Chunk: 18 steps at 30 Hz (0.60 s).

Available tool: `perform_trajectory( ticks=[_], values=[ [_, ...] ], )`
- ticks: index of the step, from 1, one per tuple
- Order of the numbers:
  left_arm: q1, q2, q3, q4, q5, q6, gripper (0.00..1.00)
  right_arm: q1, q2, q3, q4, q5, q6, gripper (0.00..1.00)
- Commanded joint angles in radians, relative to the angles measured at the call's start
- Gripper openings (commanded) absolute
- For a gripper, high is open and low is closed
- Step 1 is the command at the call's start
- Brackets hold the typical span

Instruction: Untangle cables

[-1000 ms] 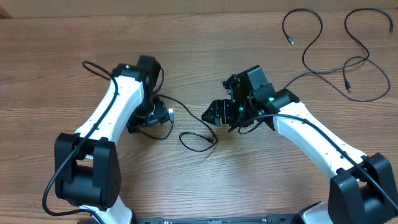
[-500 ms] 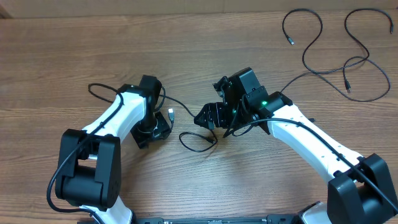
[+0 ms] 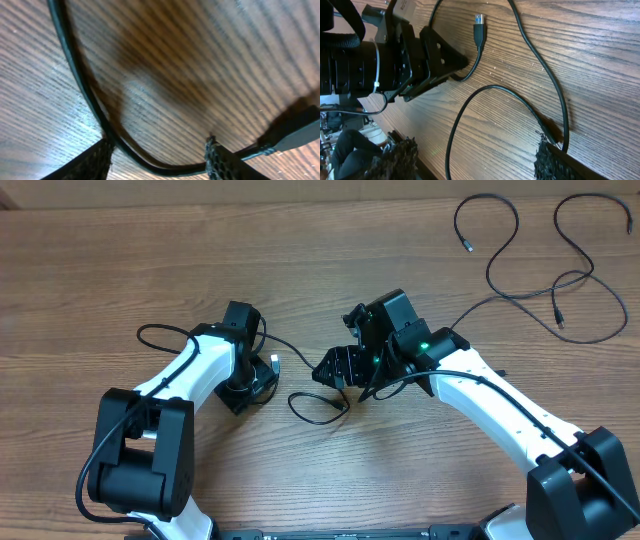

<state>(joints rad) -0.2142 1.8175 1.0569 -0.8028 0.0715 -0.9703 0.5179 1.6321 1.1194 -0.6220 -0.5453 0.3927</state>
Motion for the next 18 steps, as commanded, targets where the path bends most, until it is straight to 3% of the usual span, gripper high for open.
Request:
perform_trajectory(
  ticks=[1,13,18],
  values=[
    [-0.002,-0.011,-0.013,0.016,-0.002,-0.021,0.58,0.005,0.003,-0.001,0.0,0.005,-0.002,0.76],
    [0.0,-0.011,-0.074,-0.009,-0.079,-0.021,0.48,0.005,0.003,-0.001,0.0,0.005,-0.001,0.77],
    [0.0,-0.011,-0.101,-0.023,-0.159,-0.02,0.36,0.005,0.003,-0.001,0.0,0.005,-0.001,0.76]
  ],
)
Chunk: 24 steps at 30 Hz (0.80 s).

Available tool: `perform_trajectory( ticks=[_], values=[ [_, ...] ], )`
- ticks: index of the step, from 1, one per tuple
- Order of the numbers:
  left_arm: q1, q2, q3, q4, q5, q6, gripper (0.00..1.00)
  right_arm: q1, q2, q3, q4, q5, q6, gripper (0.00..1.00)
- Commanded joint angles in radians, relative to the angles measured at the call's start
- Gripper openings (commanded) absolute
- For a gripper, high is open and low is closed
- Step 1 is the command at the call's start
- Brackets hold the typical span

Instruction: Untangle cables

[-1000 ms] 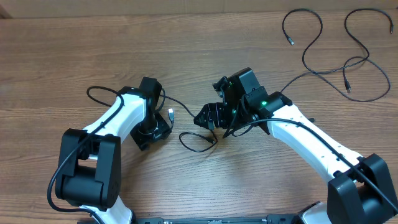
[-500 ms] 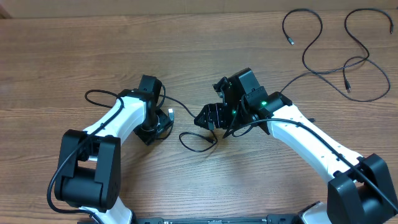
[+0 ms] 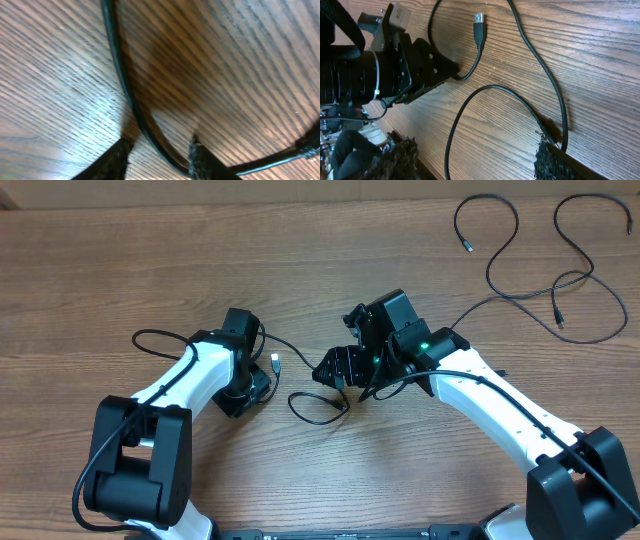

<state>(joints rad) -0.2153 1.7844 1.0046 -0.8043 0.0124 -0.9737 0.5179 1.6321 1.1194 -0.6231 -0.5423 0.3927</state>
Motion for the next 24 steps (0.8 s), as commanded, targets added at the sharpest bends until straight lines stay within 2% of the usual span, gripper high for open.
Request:
perform_trajectory(
  ticks=[1,4,6,10,15,18,24],
  values=[
    [0.001,0.022,-0.049,-0.028,-0.114,-0.016,0.32,0.005,0.003,-0.001,0.0,0.002,-0.001,0.76],
    [0.003,0.022,-0.045,-0.039,-0.155,0.021,0.17,0.005,0.003,-0.001,-0.003,0.002,-0.002,0.76],
    [0.016,0.021,-0.029,-0.061,-0.158,0.098,0.04,0.005,0.003,-0.001,-0.003,0.002,-0.002,0.71],
    [0.043,0.02,0.041,-0.17,-0.174,0.167,0.05,0.005,0.003,-0.001,-0.002,0.009,-0.002,0.63],
    [0.077,0.02,0.19,-0.369,-0.257,0.166,0.05,0.005,0.003,-0.001,-0.006,0.008,-0.002,0.59],
    [0.094,0.02,0.286,-0.454,-0.259,0.165,0.04,0.01,0.003,-0.001,-0.015,0.009,-0.002,0.59],
    [0.097,0.02,0.36,-0.457,-0.309,0.163,0.05,0.062,0.003,-0.001,-0.014,0.01,-0.005,0.6]
  ],
)
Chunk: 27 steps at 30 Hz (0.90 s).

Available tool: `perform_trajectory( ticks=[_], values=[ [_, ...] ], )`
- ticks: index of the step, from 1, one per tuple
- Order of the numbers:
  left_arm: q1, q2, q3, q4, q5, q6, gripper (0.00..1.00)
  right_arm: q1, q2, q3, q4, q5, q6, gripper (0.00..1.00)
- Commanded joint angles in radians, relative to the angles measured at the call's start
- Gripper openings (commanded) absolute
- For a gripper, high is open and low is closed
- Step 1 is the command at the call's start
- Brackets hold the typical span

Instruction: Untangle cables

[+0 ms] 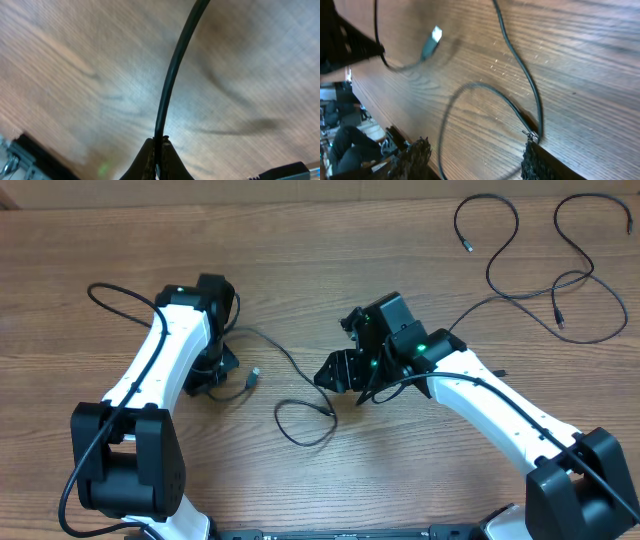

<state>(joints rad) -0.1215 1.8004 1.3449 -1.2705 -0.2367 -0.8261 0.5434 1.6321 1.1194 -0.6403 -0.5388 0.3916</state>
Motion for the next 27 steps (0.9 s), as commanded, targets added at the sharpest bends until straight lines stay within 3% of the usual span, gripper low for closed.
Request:
perform_trajectory(
  ticks=[1,9,17,27],
  values=[
    [0.003,0.004,0.018,0.017,-0.059,0.014,0.04,0.046,0.003,-0.001,0.003,0.006,-0.004,0.6],
    [0.003,0.004,0.016,0.014,-0.039,0.0,0.05,0.166,0.003,-0.001,0.016,0.15,-0.012,0.6],
    [0.003,0.004,0.016,0.015,-0.032,-0.001,0.05,0.298,0.003,-0.001,0.031,0.157,-0.321,0.56],
    [0.003,0.004,0.016,0.014,-0.032,0.0,0.06,0.417,0.028,-0.001,0.019,0.324,-0.427,0.56]
  ],
)
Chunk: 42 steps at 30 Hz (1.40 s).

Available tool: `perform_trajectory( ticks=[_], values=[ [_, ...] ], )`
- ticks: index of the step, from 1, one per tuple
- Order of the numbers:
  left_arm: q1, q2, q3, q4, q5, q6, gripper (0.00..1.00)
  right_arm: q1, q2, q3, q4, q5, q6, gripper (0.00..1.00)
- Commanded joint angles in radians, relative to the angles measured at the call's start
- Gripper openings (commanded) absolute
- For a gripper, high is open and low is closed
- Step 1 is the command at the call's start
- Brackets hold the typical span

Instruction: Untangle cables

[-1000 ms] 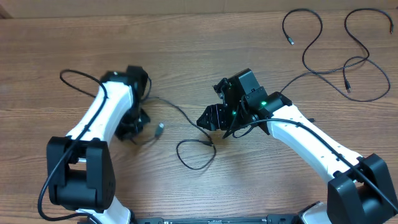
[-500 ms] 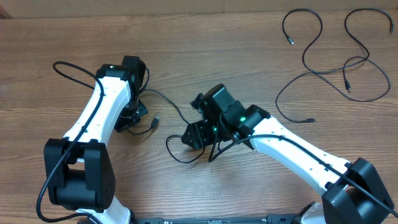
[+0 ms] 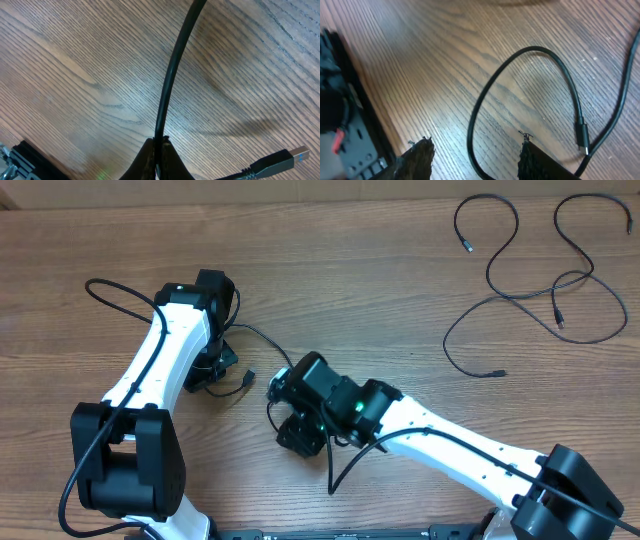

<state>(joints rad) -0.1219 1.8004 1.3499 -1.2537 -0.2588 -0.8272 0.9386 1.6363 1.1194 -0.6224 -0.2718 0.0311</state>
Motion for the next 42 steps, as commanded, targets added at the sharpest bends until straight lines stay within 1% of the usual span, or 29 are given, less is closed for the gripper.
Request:
perform_trajectory(
  ticks=[1,7,9,12,13,17,23,26,31,32,35,40,42],
  values=[
    [0.004,0.004,0.011,-0.002,-0.01,0.001,0.06,0.027,0.03,-0.001,0.001,0.063,-0.066,0.56],
    [0.004,0.004,0.011,-0.002,-0.01,0.001,0.06,0.036,0.106,-0.001,-0.003,0.074,-0.066,0.54],
    [0.004,0.004,0.011,-0.002,-0.01,0.001,0.06,0.035,0.127,-0.001,-0.004,0.074,-0.066,0.46],
    [0.004,0.004,0.011,-0.002,-0.01,0.001,0.06,0.035,0.133,0.0,-0.003,0.074,-0.058,0.28],
    [0.004,0.004,0.011,-0.002,-0.01,0.001,0.06,0.035,0.133,0.004,-0.003,0.076,-0.051,0.24],
    [0.004,0.004,0.011,-0.002,-0.01,0.001,0.06,0.034,0.126,0.041,-0.016,0.125,0.047,0.04],
    [0.004,0.004,0.011,-0.002,-0.01,0.001,0.06,0.007,0.066,0.132,-0.071,0.138,0.145,0.04],
    [0.004,0.004,0.011,-0.003,-0.01,0.001,0.06,-0.023,0.013,0.184,-0.126,0.19,0.212,0.04],
    [0.004,0.004,0.011,-0.003,-0.01,0.001,0.06,-0.134,-0.105,0.208,-0.155,0.211,0.35,0.04],
    [0.004,0.004,0.011,-0.003,-0.01,0.001,0.06,-0.18,-0.134,0.208,-0.164,0.212,0.415,0.04],
    [0.004,0.004,0.011,-0.002,-0.01,0.001,0.06,-0.251,-0.16,0.208,-0.184,0.211,0.505,0.04],
    [0.004,0.004,0.011,-0.002,-0.01,0.001,0.06,-0.377,-0.158,0.208,-0.235,0.243,0.594,0.04],
    [0.004,0.004,0.011,-0.002,-0.01,0.0,0.06,-0.417,-0.152,0.206,-0.262,0.284,0.598,0.04]
  ],
)
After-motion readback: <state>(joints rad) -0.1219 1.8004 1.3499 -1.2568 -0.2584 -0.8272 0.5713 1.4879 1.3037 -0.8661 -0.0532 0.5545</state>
